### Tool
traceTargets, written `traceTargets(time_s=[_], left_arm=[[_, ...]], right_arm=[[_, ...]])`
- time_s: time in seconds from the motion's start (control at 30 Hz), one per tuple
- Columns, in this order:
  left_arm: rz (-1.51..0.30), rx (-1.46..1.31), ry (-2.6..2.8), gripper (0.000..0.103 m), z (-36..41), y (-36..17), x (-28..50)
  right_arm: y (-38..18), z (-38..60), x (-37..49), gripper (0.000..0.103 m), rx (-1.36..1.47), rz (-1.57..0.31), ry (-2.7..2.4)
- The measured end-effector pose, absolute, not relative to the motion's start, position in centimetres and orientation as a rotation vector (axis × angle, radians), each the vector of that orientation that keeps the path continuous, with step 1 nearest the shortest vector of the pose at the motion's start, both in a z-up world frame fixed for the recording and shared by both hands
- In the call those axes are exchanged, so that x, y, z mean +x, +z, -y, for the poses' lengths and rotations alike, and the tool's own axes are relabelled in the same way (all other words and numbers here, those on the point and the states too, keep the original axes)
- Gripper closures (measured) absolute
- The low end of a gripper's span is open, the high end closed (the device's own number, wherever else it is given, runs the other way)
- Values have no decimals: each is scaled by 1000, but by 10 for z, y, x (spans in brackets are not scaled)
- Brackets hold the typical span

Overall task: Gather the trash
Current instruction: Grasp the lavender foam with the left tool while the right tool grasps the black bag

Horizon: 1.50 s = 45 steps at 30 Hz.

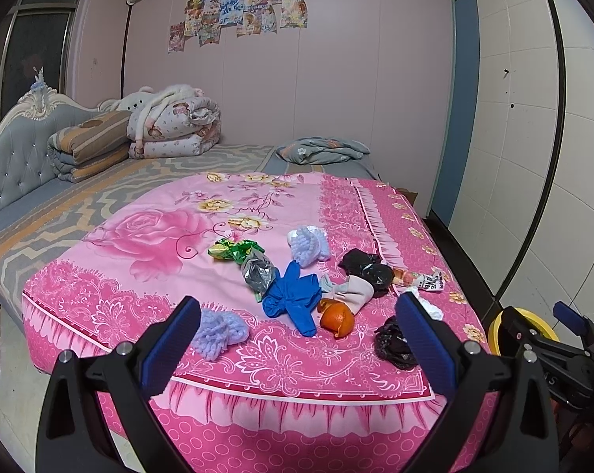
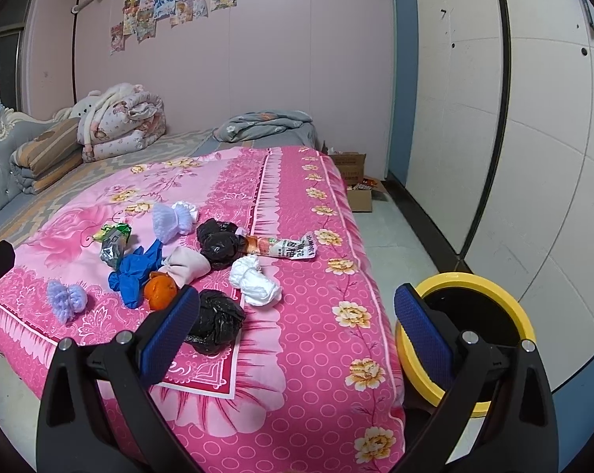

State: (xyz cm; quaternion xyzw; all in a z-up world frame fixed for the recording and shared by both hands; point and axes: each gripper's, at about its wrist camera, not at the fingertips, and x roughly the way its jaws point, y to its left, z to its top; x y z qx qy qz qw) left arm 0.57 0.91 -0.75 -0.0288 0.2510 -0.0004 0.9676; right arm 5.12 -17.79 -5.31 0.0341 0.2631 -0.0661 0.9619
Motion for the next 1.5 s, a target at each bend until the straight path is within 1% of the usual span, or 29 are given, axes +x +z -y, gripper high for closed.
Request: traceTargets(time_s=[0.27, 0.33, 0.43, 0.67, 0.83, 1.1, 1.37, 1.43, 1.47, 1.5], left_arm=[[-560, -104, -80, 7, -30, -22, 28], [-627, -138, -183, 7, -39, -31, 39], [-684, -167, -185, 7, -52, -45, 50], [-705, -85, -90, 7, -74, -82, 59], [-780, -129, -90, 7, -96, -99, 84], [-766, -95, -56, 7, -111, -109, 118], [-804, -105, -73, 7, -110, -126, 147], [-813, -105, -85, 11, -107, -132, 152], [-818, -107, -94, 17, -105, -134, 154], [-826, -109, -106, 23, -103, -137, 155]], right_arm=[[-67, 190, 71, 8, 110, -547, -40], [-69, 190, 73, 8, 103, -534, -32], [-72, 186, 78, 8, 74, -529, 1], [-94, 176, 106, 8, 80, -615, 65], [-108, 169, 126, 8, 71, -646, 97], [-124, 142, 154, 8, -2, -704, 168], [-137, 129, 173, 8, -50, -728, 165], [-140, 127, 176, 13, -58, -738, 178], [-142, 125, 178, 21, -62, -748, 188], [-144, 123, 180, 24, -68, -758, 194]])
